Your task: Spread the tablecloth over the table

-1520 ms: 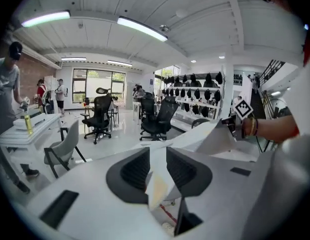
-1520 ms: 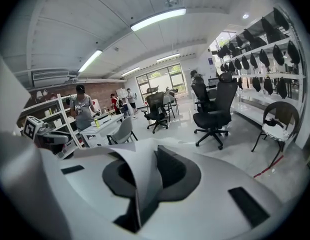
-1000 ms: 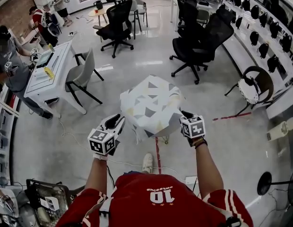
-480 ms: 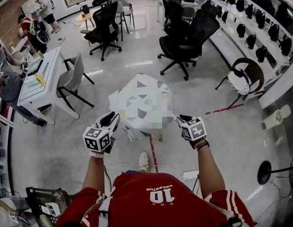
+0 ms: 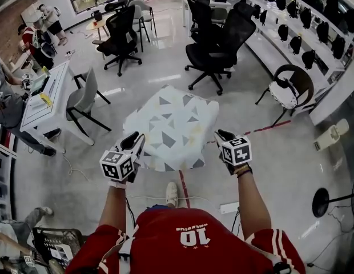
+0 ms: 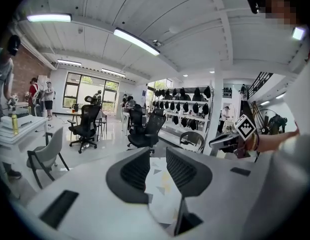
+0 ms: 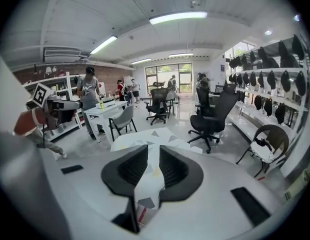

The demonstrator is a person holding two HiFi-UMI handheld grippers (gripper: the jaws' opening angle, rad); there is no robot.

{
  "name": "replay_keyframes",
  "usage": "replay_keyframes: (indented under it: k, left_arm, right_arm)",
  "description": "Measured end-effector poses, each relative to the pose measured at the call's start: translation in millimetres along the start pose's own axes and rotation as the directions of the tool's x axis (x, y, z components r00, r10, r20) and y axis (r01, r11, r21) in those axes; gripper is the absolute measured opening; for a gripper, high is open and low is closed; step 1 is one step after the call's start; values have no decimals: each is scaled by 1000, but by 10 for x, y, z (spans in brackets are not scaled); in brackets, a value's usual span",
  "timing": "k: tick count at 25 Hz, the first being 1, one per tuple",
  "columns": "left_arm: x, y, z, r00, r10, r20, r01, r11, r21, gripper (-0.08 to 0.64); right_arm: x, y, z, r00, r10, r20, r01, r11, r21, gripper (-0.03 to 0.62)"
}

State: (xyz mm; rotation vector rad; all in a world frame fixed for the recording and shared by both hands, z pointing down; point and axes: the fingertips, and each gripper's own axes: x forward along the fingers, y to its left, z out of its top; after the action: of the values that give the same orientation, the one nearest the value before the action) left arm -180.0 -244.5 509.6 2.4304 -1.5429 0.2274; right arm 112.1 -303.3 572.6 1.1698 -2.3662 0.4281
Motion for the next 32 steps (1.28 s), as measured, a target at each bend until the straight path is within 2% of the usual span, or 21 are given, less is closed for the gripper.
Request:
replay_keyframes:
  k: [4, 9, 16, 20, 26, 29, 32]
  left_arm:
    - [-73, -145, 142, 1000, 22, 13, -22, 999, 32, 107]
    - [-168, -377, 448, 996, 52, 78, -55, 997, 46, 107]
    - [-308, -667, 926, 981, 37, 188, -56, 994, 99, 101]
    - [-364, -675, 1108, 975, 38, 219, -70, 988, 139, 94]
    - [-442, -577, 1221, 969, 44, 242, -81, 987, 141, 60]
    - [-508, -467, 1210, 967, 99, 234, -135, 980, 144, 33]
    - [-575, -355, 1214, 961, 137, 242, -167, 980, 108, 11]
  right_arm:
    - [-182, 10, 110, 997, -5, 76, 3, 1000, 31, 81]
    - [-495, 67, 331, 980, -1, 200, -15, 997, 79, 80]
    - [-876, 399, 733, 943, 50, 329, -59, 998, 17, 69]
    - [-998, 547, 943, 930, 37, 366, -35, 999, -12, 61]
    - [-1061, 751, 1195, 904, 1, 427, 2, 1000, -6, 44]
    - [-1147, 840, 1312, 882, -43, 469, 34, 999, 27, 38]
    - [-1246, 906, 1398, 859, -99, 503, 88, 995, 45, 34]
